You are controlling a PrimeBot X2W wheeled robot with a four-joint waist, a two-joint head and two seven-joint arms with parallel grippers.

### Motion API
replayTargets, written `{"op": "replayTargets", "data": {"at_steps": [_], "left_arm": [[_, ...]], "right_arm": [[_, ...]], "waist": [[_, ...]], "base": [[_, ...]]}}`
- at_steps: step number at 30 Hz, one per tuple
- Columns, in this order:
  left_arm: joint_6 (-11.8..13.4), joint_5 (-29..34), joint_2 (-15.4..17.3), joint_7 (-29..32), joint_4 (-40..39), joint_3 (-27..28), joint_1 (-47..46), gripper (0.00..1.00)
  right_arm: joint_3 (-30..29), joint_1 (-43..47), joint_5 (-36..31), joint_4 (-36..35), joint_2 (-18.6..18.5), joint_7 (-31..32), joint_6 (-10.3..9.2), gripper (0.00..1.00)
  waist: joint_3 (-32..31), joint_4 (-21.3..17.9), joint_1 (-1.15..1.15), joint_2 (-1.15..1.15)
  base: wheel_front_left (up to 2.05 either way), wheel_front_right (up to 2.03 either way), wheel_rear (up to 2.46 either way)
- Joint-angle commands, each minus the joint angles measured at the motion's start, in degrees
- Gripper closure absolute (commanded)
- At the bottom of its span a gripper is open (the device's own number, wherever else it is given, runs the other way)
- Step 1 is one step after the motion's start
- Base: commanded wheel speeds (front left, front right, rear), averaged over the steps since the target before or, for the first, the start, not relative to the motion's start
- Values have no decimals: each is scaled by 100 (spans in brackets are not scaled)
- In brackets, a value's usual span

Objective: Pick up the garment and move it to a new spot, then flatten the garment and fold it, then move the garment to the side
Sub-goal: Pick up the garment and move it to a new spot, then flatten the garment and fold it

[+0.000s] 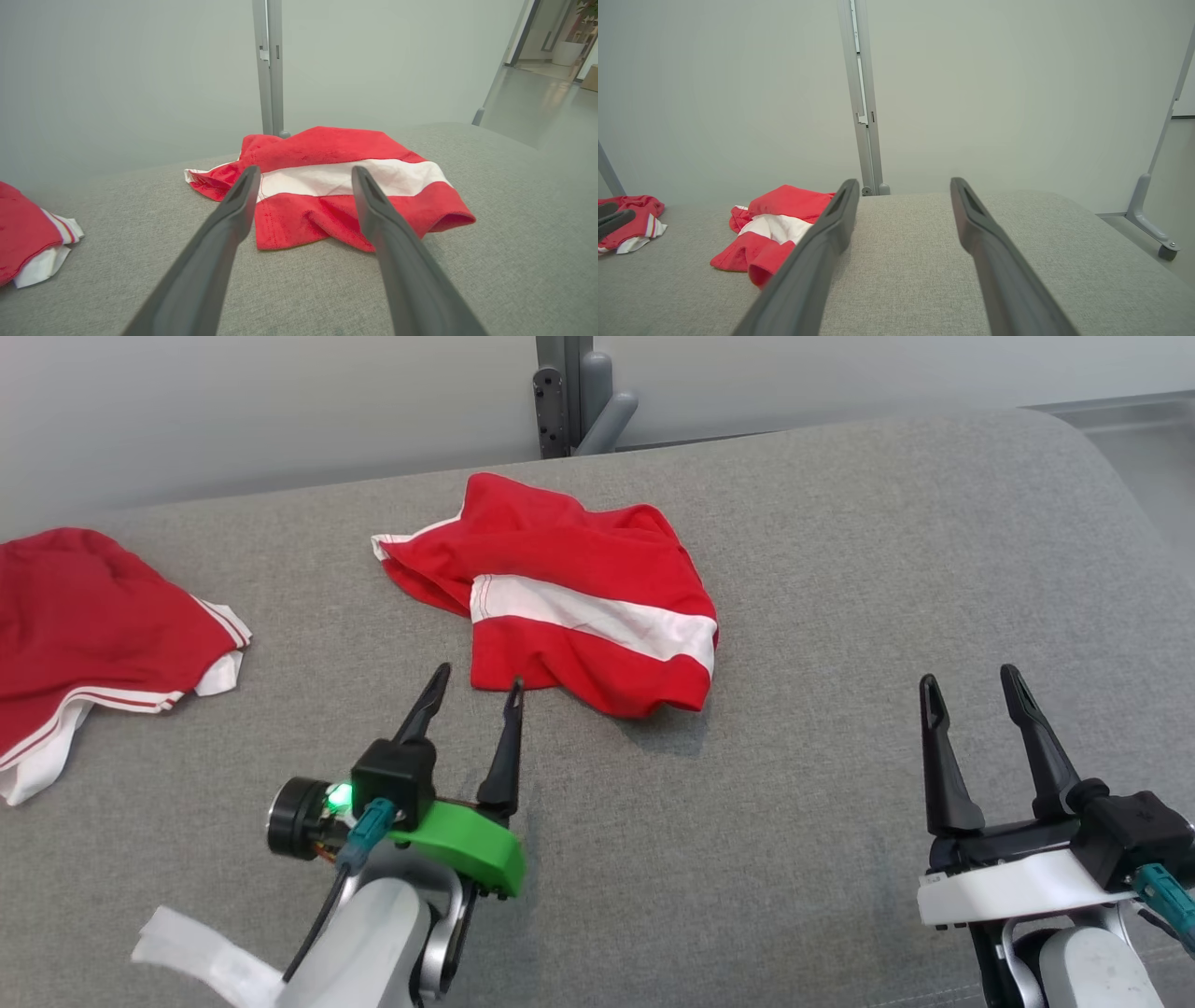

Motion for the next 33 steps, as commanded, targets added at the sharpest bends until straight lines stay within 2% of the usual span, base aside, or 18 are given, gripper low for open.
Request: {"op": "replayTargets", "data": {"at_steps": [1,7,16,33], "left_arm": [[69,121,66,-15,-162,200,264,0],[140,326,123,-10,-812,1073,1152,0],[-62,585,6,-11,-1189,1896,2018,0],[-504,977,-342,-10,-1041,2592,2234,0]], "right_arm": [[-31,96,-31,12,-12,-18,-4,0],[-149,269,-84,56,-12,-18,-4,0],[-206,422,-60,165,-13,-18,-4,0],[-124,379,0,304,-13,-18,-4,0]], "waist": [[-162,76,0,19],[-359,208,0,19],[-471,381,0,19],[-505,364,0,19]], "base": [[0,0,0],[0,0,0],[0,0,0],[0,0,0]]}}
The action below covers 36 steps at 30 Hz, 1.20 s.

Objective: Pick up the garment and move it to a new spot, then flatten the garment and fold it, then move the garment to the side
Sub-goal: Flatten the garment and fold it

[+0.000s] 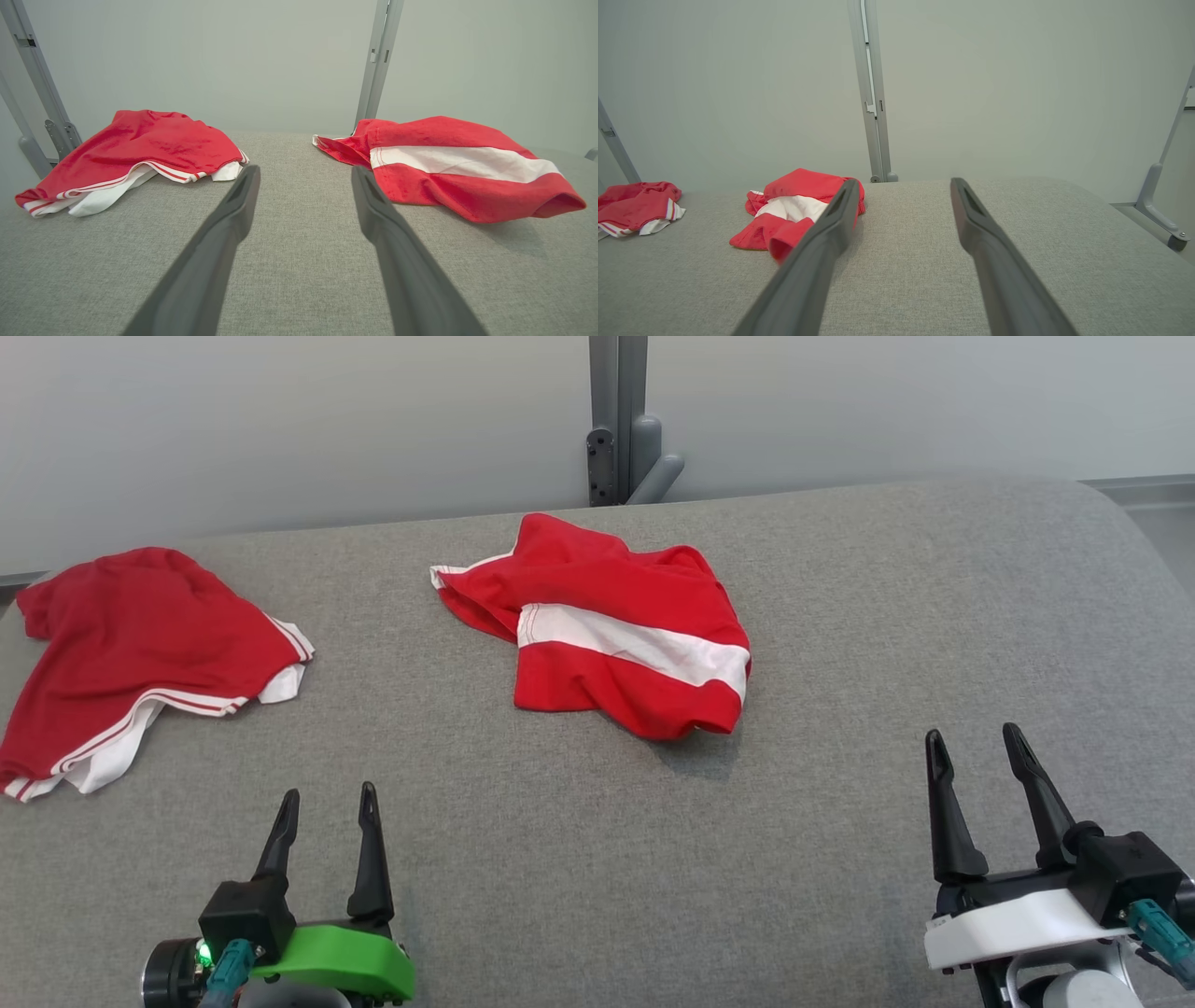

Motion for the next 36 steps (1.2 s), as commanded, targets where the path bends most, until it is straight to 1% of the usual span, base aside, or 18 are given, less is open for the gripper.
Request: {"op": "replayTargets", "data": {"at_steps": [1,8,16,18,22,26,28,29,36], "left_arm": [[-25,47,-12,-2,17,26,99,0],[-192,189,-95,-2,204,91,-8,0],[-385,301,-131,-2,707,-88,-666,0],[-463,312,-136,-2,924,-164,-963,0],[-625,261,-150,110,1599,-376,-1658,0],[-723,86,-165,161,2278,-517,-2396,0],[-750,36,-169,176,2598,-574,-2738,0],[-750,36,-169,176,2598,-574,-2738,0],[-726,-61,-166,363,3775,-719,-3616,0]], "right_arm": [[4,-41,-24,13,-13,-18,-4,0],[11,-66,-24,-9,-13,-18,-4,0],[29,-201,-15,-68,-13,-18,-4,0],[51,-264,-14,-80,-12,-18,-4,0],[125,-446,-16,-97,-12,-18,-4,0],[170,-628,38,-116,-13,-18,-4,0],[193,-708,80,-131,-12,-18,-4,0],[193,-708,80,-131,-12,-18,-4,0],[220,-891,164,-176,-12,-18,-4,0]], "waist": [[-5,-5,1,19],[50,-49,1,19],[331,-115,1,19],[453,-149,1,19],[737,-273,1,19],[1066,-457,1,19],[1230,-560,1,19],[1230,-560,1,19],[1674,-901,1,19]], "base": [[0,0,0],[0,0,0],[0,0,0],[0,0,0],[0,0,0],[0,0,0],[0,0,0],[0,0,0],[0,0,0]]}}
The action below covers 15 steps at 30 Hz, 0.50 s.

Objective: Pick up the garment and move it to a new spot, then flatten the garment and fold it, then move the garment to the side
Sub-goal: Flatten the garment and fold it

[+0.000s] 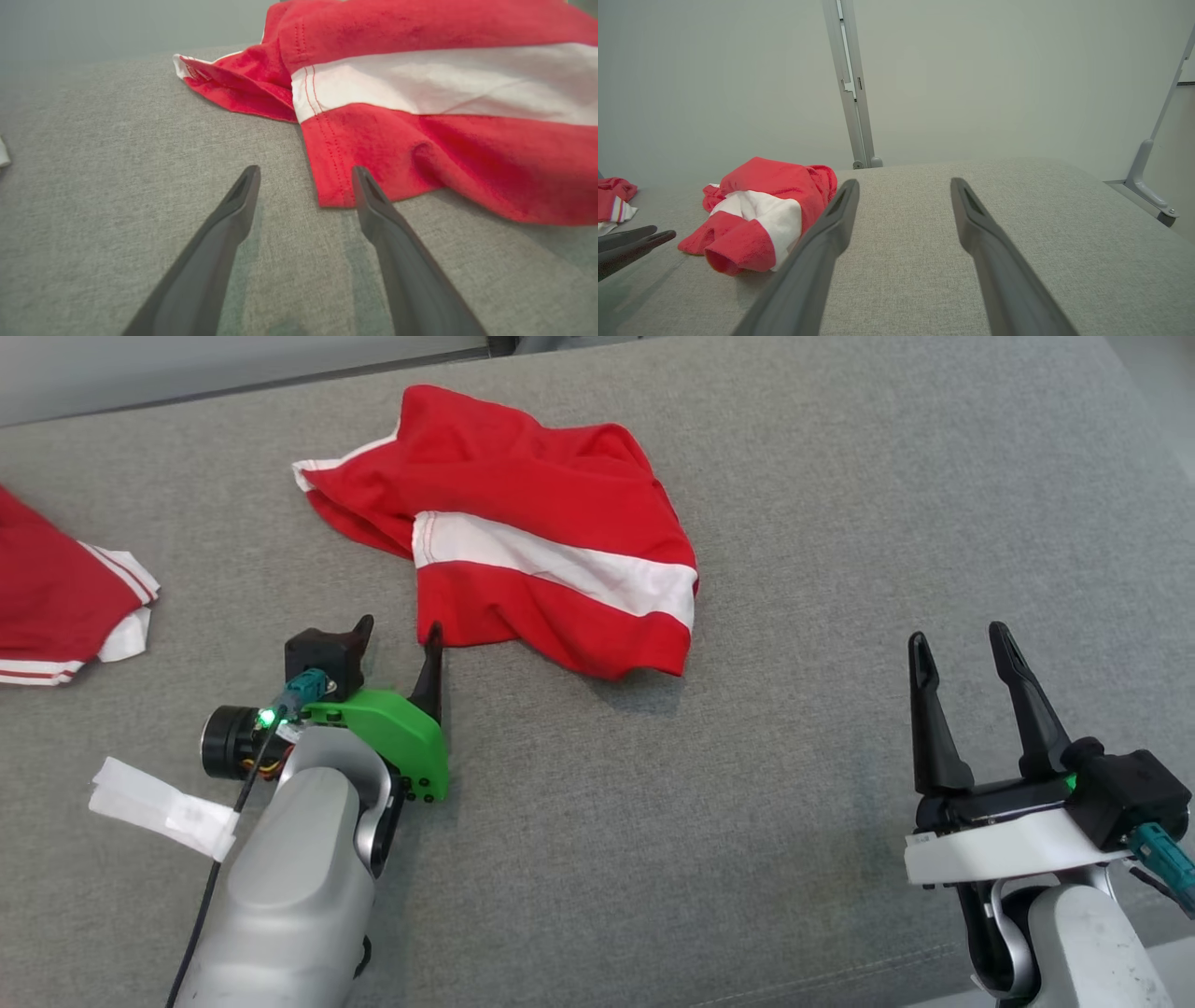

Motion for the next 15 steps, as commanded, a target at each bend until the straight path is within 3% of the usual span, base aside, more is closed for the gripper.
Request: {"op": "replayTargets", "data": {"at_steps": [1,8,9,10,11,15], "left_arm": [[18,-51,20,-36,119,16,-176,0],[30,-101,19,-55,899,-44,-524,0],[17,-120,19,-70,985,-57,-542,27],[13,-133,18,-84,1060,-70,-566,69],[0,-153,15,-103,1121,-84,-587,100],[-72,-267,16,-189,1229,-229,-612,100]], "right_arm": [[-1,-91,40,-20,-11,-18,-4,0],[-12,-145,91,-31,-11,-18,-4,0],[-17,-146,94,-26,-11,-18,-4,0],[-18,-146,97,-20,-11,-18,-4,0],[-15,-144,97,-16,-11,-18,-4,0],[-35,-114,88,-12,-11,-18,-4,0]], "waist": [[329,-314,0,19],[431,-420,0,19],[430,-419,0,19],[424,-415,0,19],[415,-409,0,19],[356,-324,0,19]], "base": [[0,0,0],[0,0,0],[0,0,0],[0,0,0],[0,0,0],[0,0,0]]}}
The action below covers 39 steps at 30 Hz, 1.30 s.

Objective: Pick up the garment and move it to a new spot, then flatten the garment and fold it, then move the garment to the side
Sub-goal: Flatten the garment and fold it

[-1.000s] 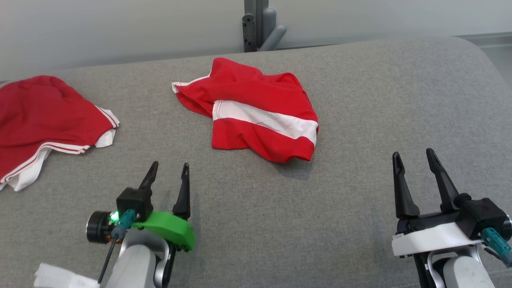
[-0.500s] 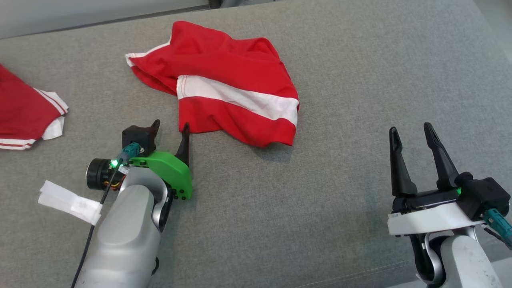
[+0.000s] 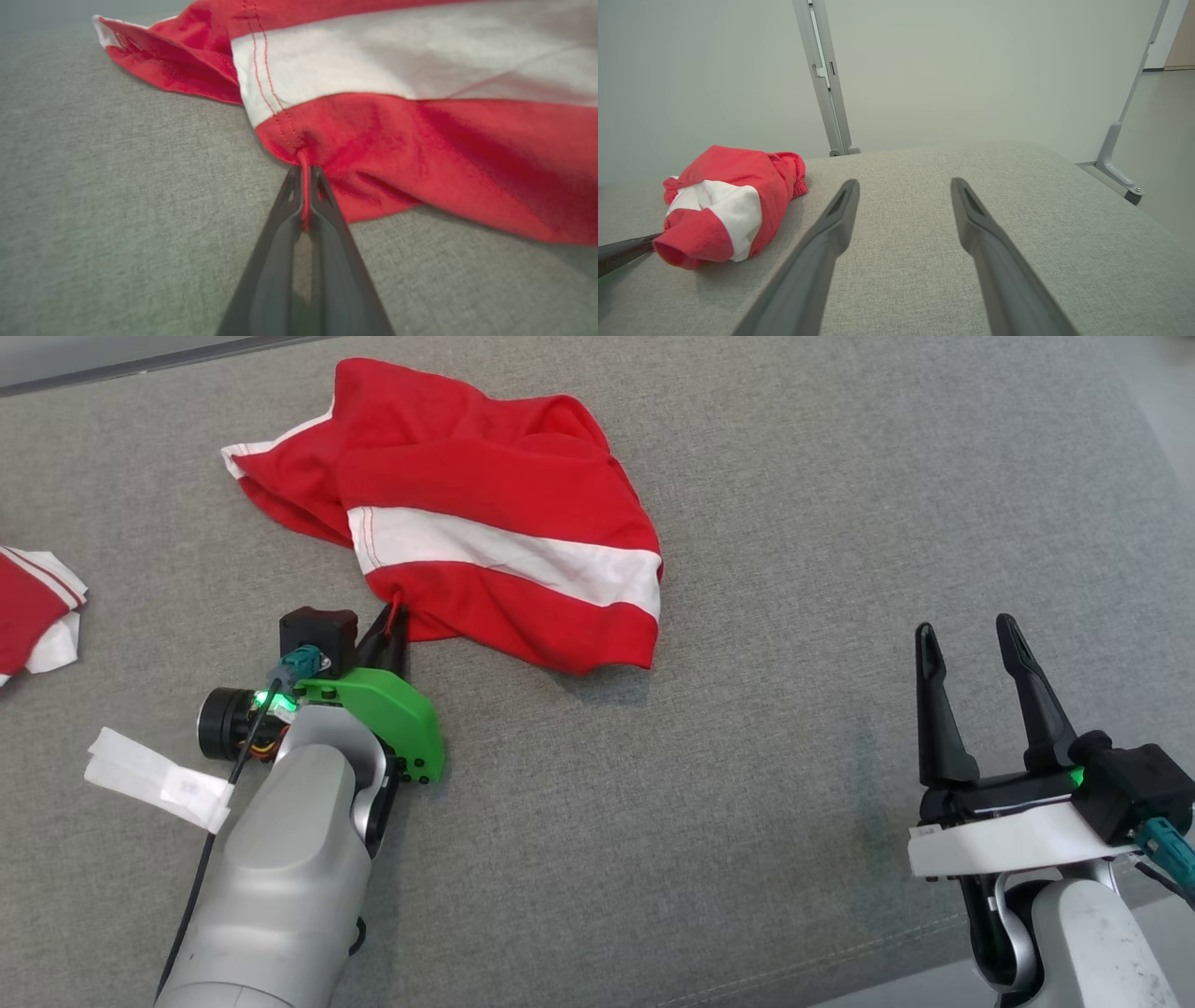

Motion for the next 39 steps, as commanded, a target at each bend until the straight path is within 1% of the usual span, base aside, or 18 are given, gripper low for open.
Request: {"op": "replayTargets", "data": {"at_steps": [1,7,9,12,14,17,22,23,27,29,33,39], "left_arm": [[-41,-41,25,-4,67,-69,76,100],[-27,-289,21,-161,-381,-236,251,100],[16,-377,20,-175,-641,-213,392,100],[89,-381,21,-175,-1283,-96,717,100],[136,-359,98,-173,-1683,1,1027,100],[277,-330,235,-174,-2213,167,1499,100],[467,-475,404,-175,-2795,441,2280,100],[467,-475,404,-175,-2795,441,2280,100],[619,-534,484,-176,-2970,567,2669,100],[660,-594,464,-176,-3022,655,2790,100],[790,-525,527,-176,-3047,819,3001,100],[855,-475,481,-177,-2990,1008,3220,100]], "right_arm": [[-9,-26,-8,-4,-10,-18,-4,0],[-70,59,-91,13,-11,-18,-4,0],[-95,103,-128,27,-12,-18,-4,0],[-115,176,-175,49,-10,-18,-4,0],[-82,210,-188,60,-11,-18,-4,0],[-42,281,-211,97,-13,-18,-4,0],[-9,356,-212,157,-13,-18,-4,0],[-9,356,-212,157,-13,-18,-4,0],[28,384,-243,215,-12,-18,-4,0],[43,384,-254,254,-12,-18,-4,0],[88,373,-255,342,-13,-18,-4,0],[83,377,-282,452,-12,-18,-4,0]], "waist": [[-54,85,0,19],[-264,418,0,19],[-359,553,0,19],[-507,775,0,19],[-602,903,0,19],[-722,1047,0,19],[-856,1238,0,19],[-856,1238,0,19],[-914,1330,0,19],[-921,1360,0,19],[-915,1375,0,19],[-881,1364,0,19]], "base": [[0,0,0],[0,0,0],[0,0,0],[0,0,0],[0,0,0],[0,0,0],[0,0,0],[0,0,0],[0,0,0],[0,0,0],[0,0,0],[0,0,0]]}}
